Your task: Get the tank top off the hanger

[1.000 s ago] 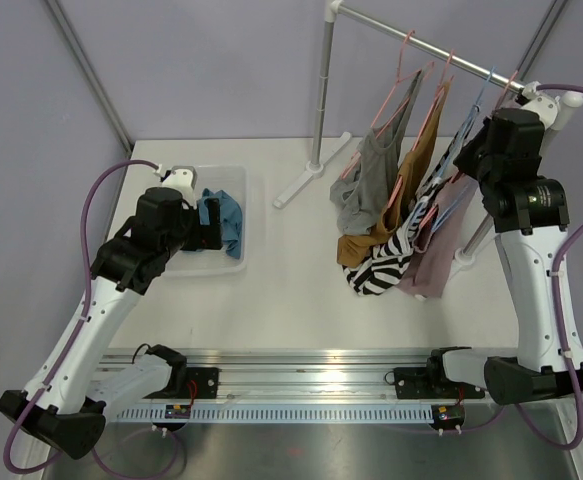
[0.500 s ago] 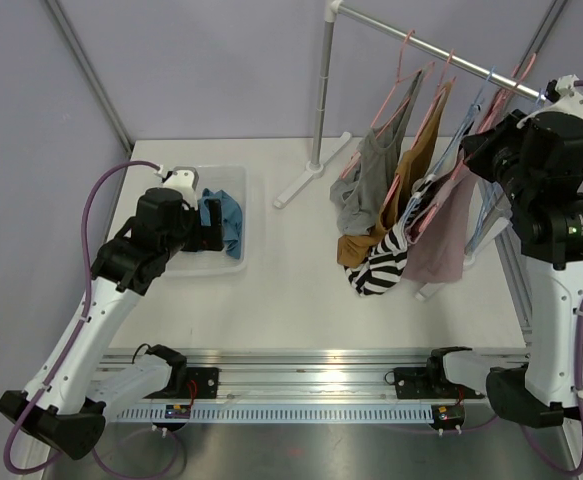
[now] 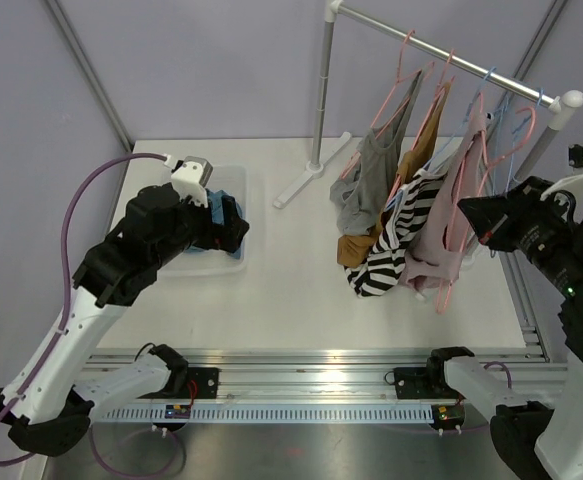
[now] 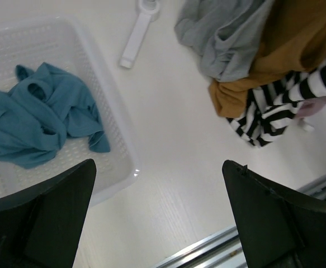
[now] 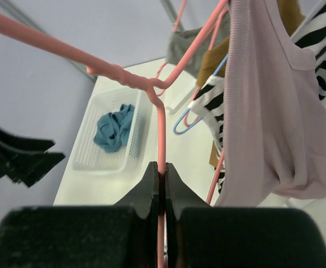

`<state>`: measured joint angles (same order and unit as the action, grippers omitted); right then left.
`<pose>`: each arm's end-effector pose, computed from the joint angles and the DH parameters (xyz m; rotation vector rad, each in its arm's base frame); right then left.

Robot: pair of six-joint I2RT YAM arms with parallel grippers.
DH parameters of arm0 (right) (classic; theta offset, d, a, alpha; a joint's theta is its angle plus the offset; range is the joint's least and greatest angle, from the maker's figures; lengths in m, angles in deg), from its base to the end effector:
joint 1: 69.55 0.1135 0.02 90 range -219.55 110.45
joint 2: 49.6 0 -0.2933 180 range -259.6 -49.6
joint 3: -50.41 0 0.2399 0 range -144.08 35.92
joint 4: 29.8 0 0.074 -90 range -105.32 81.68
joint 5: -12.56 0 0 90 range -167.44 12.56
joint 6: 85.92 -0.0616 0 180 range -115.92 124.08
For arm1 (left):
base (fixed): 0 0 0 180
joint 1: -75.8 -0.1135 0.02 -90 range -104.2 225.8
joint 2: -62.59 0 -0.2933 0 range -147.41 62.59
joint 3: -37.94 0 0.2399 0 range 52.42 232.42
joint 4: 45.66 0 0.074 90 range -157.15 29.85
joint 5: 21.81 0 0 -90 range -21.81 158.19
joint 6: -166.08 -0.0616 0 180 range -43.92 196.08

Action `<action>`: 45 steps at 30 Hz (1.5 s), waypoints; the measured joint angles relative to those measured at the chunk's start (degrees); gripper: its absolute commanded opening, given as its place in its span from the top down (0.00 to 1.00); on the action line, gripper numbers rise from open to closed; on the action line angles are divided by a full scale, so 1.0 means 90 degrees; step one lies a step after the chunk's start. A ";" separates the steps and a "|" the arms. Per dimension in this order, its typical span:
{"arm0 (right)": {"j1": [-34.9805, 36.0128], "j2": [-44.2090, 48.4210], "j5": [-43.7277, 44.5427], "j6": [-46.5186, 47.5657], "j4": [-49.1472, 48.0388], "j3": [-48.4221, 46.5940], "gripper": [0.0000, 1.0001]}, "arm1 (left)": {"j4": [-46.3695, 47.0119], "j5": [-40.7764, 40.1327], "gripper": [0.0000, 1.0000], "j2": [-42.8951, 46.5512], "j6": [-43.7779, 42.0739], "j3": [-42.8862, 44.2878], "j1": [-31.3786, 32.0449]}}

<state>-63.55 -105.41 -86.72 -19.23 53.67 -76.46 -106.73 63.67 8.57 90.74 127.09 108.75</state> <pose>0.0633 0.0166 0.5541 0.1556 1.8068 0.5101 0.1416 -0.0860 0.4297 0.2759 2.0321 -0.4436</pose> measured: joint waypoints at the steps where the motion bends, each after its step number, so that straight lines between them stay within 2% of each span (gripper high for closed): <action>1: 0.0000 0.0036 -0.0170 0.0056 0.0155 -0.0170 1.00 | 0.0058 0.0000 0.01 0.0002 0.0039 0.0087 0.0185; 11: 0.0000 0.0340 -0.1860 0.0083 0.0556 -0.1277 1.00 | 0.1571 0.0112 0.01 -0.0061 0.0007 0.0605 0.1792; 18: 0.0044 -0.0075 -0.3033 -0.0197 0.0197 -0.2178 1.00 | 0.2584 0.0226 0.01 -0.0304 -0.0197 0.1134 0.2132; 27: 0.0216 -0.1265 -0.4430 -0.0476 -0.0435 -0.1277 1.00 | 0.3196 0.0219 0.01 -0.0816 -0.0801 0.1746 0.2144; 35: 0.0758 -0.1921 -0.4767 -0.0328 -0.0687 -0.0464 1.00 | 0.3424 0.0170 0.02 -0.1416 -0.1265 0.1632 0.2144; 41: 0.0928 -0.1785 -0.4979 -0.0165 -0.0743 -0.0194 1.00 | 0.3424 -0.0005 0.10 -0.1880 -0.1440 0.1508 0.2147; 45: 0.0988 -0.1712 -0.5051 0.0005 -0.0736 -0.0175 1.00 | 0.3458 -0.0197 0.20 -0.2021 -0.1586 0.1406 0.2149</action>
<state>-54.66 -120.82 -132.18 -19.19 47.05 -78.03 -75.61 61.90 -9.62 76.46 139.75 128.09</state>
